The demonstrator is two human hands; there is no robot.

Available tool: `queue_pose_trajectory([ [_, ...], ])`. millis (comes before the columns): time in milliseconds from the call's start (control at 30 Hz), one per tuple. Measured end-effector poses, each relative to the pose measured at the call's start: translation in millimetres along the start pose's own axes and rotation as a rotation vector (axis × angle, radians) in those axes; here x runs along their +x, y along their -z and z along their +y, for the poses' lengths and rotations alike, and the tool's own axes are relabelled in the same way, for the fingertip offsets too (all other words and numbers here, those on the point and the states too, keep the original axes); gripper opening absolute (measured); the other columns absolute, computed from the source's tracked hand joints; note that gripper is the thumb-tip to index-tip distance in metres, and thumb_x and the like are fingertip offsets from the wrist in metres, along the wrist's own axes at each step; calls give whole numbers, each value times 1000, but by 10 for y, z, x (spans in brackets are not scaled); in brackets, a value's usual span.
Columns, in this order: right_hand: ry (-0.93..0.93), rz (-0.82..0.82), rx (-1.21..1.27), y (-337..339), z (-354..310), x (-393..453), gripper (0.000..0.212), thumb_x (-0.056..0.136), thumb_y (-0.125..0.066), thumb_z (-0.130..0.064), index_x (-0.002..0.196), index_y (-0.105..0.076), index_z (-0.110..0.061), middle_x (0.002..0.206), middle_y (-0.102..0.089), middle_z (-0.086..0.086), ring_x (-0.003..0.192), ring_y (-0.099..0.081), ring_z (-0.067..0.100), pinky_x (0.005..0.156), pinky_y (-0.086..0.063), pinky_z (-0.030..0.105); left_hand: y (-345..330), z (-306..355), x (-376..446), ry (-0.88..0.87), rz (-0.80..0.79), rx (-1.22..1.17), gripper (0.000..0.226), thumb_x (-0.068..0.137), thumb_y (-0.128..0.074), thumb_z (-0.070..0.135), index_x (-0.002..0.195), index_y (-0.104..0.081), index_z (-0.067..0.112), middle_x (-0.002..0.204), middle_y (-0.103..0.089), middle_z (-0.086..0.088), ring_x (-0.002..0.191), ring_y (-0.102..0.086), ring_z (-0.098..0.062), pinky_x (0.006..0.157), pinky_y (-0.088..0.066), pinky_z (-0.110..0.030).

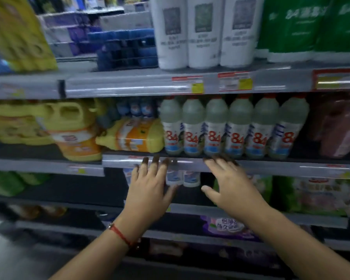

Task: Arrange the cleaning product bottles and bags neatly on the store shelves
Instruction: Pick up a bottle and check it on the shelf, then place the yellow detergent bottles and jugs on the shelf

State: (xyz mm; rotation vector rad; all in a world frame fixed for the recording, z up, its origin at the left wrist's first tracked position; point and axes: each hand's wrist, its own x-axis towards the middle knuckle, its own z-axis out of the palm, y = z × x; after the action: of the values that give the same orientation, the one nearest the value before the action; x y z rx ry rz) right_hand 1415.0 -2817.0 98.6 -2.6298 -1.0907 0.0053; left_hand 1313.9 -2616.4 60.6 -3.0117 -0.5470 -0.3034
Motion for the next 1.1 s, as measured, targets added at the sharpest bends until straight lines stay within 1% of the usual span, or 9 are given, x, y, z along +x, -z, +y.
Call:
queue_pose_trajectory([
  [67, 63, -16, -18, -125, -415, 112, 73, 99, -51, -49, 160, -18, -26, 162, -28, -2, 148, -24, 21, 122, -17, 35, 24, -411, -135, 35, 2, 17, 76, 93, -29, 64, 151, -44, 18, 156, -44, -13, 144, -40, -39, 115, -35, -56],
  [133, 125, -49, -15, -287, -934, 252, 74, 100, -50, -49, 160, -13, -29, 166, -18, -3, 153, -14, 21, 124, -7, 34, 59, -920, -336, 79, 4, 9, 75, 95, -28, 64, 155, -36, 20, 161, -35, -12, 149, -32, -37, 119, -29, -55],
  [200, 161, -61, -17, -386, -1228, 335, 75, 100, -50, -51, 160, -12, -30, 168, -12, -5, 155, -7, 20, 125, -1, 34, 122, -1209, -448, 98, 26, 14, 78, 94, -20, 67, 158, -30, 22, 164, -30, -11, 151, -27, -35, 121, -25, -53],
  [333, 241, -75, 28, -667, -2059, 575, 75, 99, -52, -52, 160, -12, -33, 168, -11, -8, 156, -2, 16, 125, 0, 35, 190, -2057, -810, 203, -7, 25, 78, 95, -19, 67, 160, -20, 25, 168, -18, -8, 154, -17, -32, 124, -17, -50],
  [433, 283, -100, 55, -819, -2567, 719, 75, 99, -52, -52, 160, -12, -34, 169, -10, -8, 156, -2, 16, 125, 0, 35, 239, -2559, -1059, 265, -18, 29, 88, 87, -5, 70, 160, -22, 25, 167, -20, -8, 154, -20, -33, 123, -20, -50],
  [600, 365, -125, 78, -960, -3238, 966, 74, 99, -52, -52, 160, -14, -34, 169, -11, -8, 156, -3, 18, 125, -2, 36, 356, -3168, -1284, 361, -18, 48, 88, 87, -6, 70, 160, -26, 25, 166, -25, -8, 152, -26, -33, 121, -24, -50],
  [767, 423, -137, 97, -1076, -3721, 1226, 74, 98, -54, -51, 159, -17, -33, 168, -14, -7, 156, -5, 18, 125, -4, 35, 340, -3639, -1333, 434, 7, 55, 77, 92, -25, 66, 150, -47, 19, 151, -50, -13, 137, -48, -37, 110, -41, -53],
  [967, 468, -186, 119, -1293, -4147, 1626, 74, 98, -54, -51, 159, -17, -33, 167, -17, -10, 155, -8, 16, 126, -6, 33, 270, -4149, -1229, 472, 15, 87, 72, 91, -34, 63, 143, -56, 18, 142, -59, -13, 128, -58, -38, 102, -48, -52],
  [1100, 481, -219, 143, -1396, -4470, 2005, 73, 98, -55, -49, 159, -17, -34, 166, -18, -9, 154, -15, 19, 123, -16, 35, 228, -4579, -1061, 508, 19, 100, 73, 90, -34, 63, 143, -57, 18, 142, -59, -14, 128, -57, -38, 103, -49, -52],
])
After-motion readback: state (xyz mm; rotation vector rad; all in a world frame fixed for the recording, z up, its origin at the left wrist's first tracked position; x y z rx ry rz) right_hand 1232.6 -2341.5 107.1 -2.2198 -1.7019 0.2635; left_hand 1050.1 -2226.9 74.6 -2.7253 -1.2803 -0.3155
